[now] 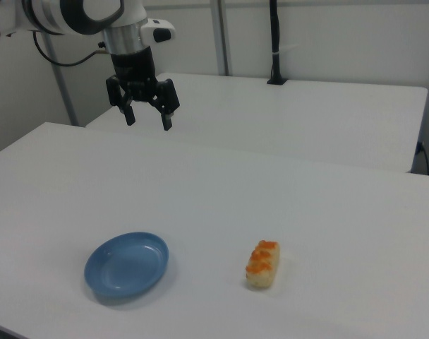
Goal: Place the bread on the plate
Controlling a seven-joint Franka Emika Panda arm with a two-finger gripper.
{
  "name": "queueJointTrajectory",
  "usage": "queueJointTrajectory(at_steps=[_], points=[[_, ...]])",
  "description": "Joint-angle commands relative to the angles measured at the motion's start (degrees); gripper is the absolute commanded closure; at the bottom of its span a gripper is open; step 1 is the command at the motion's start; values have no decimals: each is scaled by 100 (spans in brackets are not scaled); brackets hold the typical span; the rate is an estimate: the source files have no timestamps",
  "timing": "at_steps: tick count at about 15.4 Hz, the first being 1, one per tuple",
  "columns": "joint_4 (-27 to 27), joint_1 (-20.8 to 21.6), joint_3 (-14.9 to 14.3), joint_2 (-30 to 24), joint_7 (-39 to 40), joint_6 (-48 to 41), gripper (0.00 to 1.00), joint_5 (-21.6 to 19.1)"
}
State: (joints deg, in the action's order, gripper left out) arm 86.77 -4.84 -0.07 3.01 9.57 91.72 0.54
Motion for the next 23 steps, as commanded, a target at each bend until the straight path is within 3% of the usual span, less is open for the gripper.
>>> queueJointTrajectory(at_steps=[1,15,18,23], points=[[-204,-122,25,68,177,-242,0,-151],[-213,-96,86,15,290,-708,0,121],[-318,-175,95,-11,379,-717,0,393],[-363,-315,42,-11,1407,-928,0,631]])
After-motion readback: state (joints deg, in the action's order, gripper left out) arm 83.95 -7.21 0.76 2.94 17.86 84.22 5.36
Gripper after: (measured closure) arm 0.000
